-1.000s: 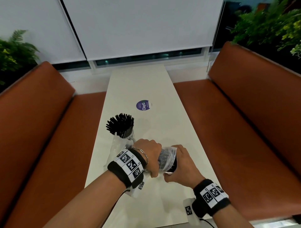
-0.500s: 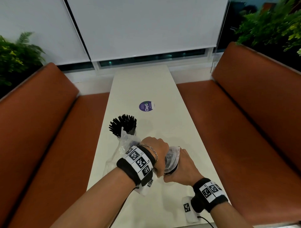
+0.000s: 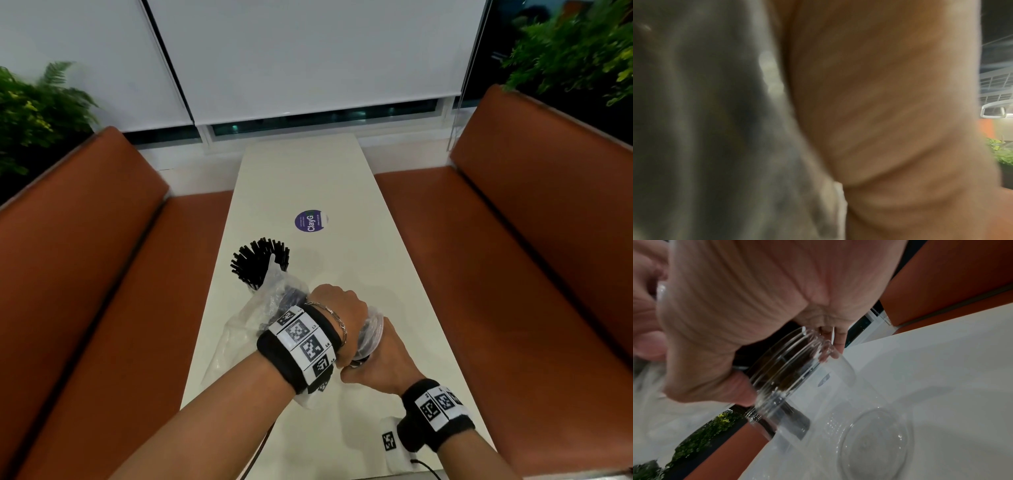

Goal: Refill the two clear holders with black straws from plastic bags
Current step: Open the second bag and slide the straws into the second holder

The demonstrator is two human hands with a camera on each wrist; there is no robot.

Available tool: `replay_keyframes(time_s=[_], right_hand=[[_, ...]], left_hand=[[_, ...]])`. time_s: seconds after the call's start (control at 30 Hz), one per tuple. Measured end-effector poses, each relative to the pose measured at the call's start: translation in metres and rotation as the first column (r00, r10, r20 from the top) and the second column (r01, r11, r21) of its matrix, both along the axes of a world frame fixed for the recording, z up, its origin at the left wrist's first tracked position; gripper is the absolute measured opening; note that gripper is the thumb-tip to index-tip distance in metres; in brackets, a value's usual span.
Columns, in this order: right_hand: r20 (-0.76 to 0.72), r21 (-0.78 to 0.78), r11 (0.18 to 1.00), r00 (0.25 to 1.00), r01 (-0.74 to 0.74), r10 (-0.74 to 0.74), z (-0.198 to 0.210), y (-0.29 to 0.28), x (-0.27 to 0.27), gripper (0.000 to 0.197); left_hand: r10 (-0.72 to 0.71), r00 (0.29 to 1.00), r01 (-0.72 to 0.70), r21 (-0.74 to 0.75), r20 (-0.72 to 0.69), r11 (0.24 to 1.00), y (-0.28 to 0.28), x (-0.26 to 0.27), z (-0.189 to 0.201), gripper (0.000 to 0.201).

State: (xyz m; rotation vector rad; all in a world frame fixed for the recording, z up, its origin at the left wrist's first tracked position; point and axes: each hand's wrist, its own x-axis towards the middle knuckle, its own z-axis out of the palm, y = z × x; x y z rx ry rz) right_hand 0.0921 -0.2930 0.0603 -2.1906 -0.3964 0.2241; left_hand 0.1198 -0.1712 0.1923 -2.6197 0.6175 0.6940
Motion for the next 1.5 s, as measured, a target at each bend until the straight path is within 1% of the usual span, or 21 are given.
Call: replay_keyframes(time_s=[0.17,0.3,0.43,0.5,0.57,0.63,0.67,0.73,0.77,0.8,0.87,0.9,0.97,1.03,1.1,1.17,1.23,1.3,1.37,1.43,1.5], right_hand=[[-0.057,-0.008,1.0,0.998,-0.009,0.009,0.013,0.001,-0.005,0.06],[-0.036,0.078,0.997,0.999,-0.003,0.006,0.001,0.001,-0.007,0.061],[-0.071,0.085,0.996,0.997,-0.011,0.017,-0.015,0.003,-0.007,0.079],[-0.114,0.112,0.993,0.993,0.029,-0.016,-0.021,0.004,-0.005,0.09],[-0.154,0.139,0.988,0.987,0.069,-0.048,-0.026,0.001,-0.003,0.09],[-0.152,0.117,0.989,0.986,0.09,-0.072,-0.028,-0.002,-0.002,0.078],[-0.16,0.118,0.988,0.984,0.095,-0.075,-0.026,-0.001,-0.001,0.07],[-0.143,0.126,0.987,0.986,0.102,-0.084,-0.025,0.0,0.0,0.055],[-0.14,0.13,0.986,0.986,0.103,-0.085,-0.025,0.001,0.0,0.051],[-0.142,0.14,0.984,0.986,0.108,-0.088,-0.025,0.001,0.0,0.049],[-0.148,0.169,0.979,0.985,0.114,-0.089,-0.027,0.001,-0.001,0.047],[-0.153,0.188,0.976,0.985,0.109,-0.081,-0.027,0.0,-0.003,0.047],[-0.167,0.207,0.972,0.983,0.112,-0.078,-0.025,-0.001,-0.005,0.051],[-0.159,0.182,0.976,0.983,0.118,-0.089,-0.024,-0.002,-0.007,0.063],[-0.17,0.239,0.957,0.977,0.167,-0.128,-0.03,-0.003,-0.008,0.083],[-0.183,0.268,0.941,0.97,0.208,-0.162,-0.032,-0.004,-0.009,0.089],[-0.178,0.283,0.934,0.968,0.22,-0.175,-0.032,-0.004,-0.01,0.087],[-0.155,0.312,0.921,0.969,0.231,-0.191,-0.031,-0.006,-0.01,0.093],[-0.132,0.332,0.912,0.97,0.239,-0.206,-0.027,-0.006,-0.009,0.107],[-0.099,0.327,0.916,0.972,0.232,-0.211,-0.025,-0.007,-0.008,0.125],[-0.016,0.296,0.933,0.977,0.206,-0.211,-0.024,-0.007,-0.008,0.139]], left_hand=[[-0.024,1.0,0.025,0.03,-0.003,0.999,-0.01,0.0,-0.002,0.06],[-0.054,0.998,0.054,0.025,0.018,0.998,-0.022,-0.007,-0.007,0.038],[-0.126,0.991,0.124,0.045,0.041,0.991,-0.033,-0.017,-0.006,0.037],[-0.141,0.981,0.15,-0.06,0.135,0.987,-0.029,-0.023,0.007,0.043],[-0.076,0.923,0.209,-0.324,0.377,0.923,-0.015,-0.031,0.024,0.051],[0.192,0.777,0.25,-0.574,0.599,0.78,0.008,-0.04,0.041,0.058],[0.349,0.688,0.212,-0.636,0.637,0.742,0.024,-0.046,0.049,0.065],[0.614,0.569,-0.002,-0.746,0.546,0.666,0.057,-0.056,0.055,0.088],[0.701,0.556,-0.123,-0.79,0.447,0.601,0.072,-0.059,0.048,0.098],[0.754,0.57,-0.226,-0.82,0.326,0.526,0.083,-0.061,0.039,0.104],[0.761,0.641,-0.324,-0.864,0.099,0.385,0.092,-0.06,0.012,0.101],[0.737,0.673,-0.315,-0.878,0.061,0.36,0.089,-0.06,0.001,0.095],[0.714,0.686,-0.212,-0.9,0.14,0.38,0.076,-0.057,-0.006,0.078],[0.716,0.643,-0.067,-0.911,0.272,0.407,0.065,-0.051,0.005,0.061],[0.71,0.587,0.094,-0.904,0.389,0.417,0.06,-0.046,0.026,0.047],[0.702,0.542,0.232,-0.885,0.461,0.403,0.057,-0.045,0.05,0.036],[0.701,0.495,0.341,-0.857,0.513,0.386,0.056,-0.049,0.073,0.032],[0.714,0.443,0.396,-0.832,0.543,0.387,0.061,-0.057,0.09,0.04],[0.784,0.413,0.331,-0.879,0.463,0.344,0.077,-0.066,0.101,0.054],[0.862,0.375,0.25,-0.932,0.342,0.261,0.099,-0.079,0.099,0.061],[0.926,0.356,0.153,-0.986,0.122,0.071,0.13,-0.095,0.083,0.058]])
